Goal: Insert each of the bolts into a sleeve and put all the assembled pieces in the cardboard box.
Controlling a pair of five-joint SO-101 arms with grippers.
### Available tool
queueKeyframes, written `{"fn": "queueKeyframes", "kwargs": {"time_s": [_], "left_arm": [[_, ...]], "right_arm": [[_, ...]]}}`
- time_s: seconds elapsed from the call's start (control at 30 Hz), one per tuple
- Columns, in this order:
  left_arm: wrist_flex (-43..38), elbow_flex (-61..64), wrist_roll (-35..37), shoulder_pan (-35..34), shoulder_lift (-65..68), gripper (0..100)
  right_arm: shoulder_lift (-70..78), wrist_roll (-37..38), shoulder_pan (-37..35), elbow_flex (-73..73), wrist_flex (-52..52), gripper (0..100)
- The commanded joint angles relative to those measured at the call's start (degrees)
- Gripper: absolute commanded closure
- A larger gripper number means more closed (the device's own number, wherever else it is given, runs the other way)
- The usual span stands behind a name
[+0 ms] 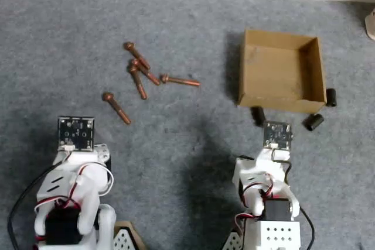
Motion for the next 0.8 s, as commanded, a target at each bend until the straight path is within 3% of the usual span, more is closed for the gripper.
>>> {"fn": "queueKeyframes", "kwargs": {"time_s": [0.0,0.3,0.63,0.77], "left_arm": [[1.2,-6.0,0.4,0.3,4.4,99],[1.4,-19.5,0.4,0.4,36.9,99],[-13.0,-27.3,0.7,0.4,64.7,99],[-17.1,-30.2,10.6,0.4,73.4,99]], "right_arm": [[0.4,-0.5,0.5,8.5,0.0,99.0],[0.4,-0.5,0.5,8.5,0.0,99.0],[0.4,-0.5,0.5,8.5,0.0,99.0],[0.4,-0.5,0.5,8.5,0.0,99.0]]}}
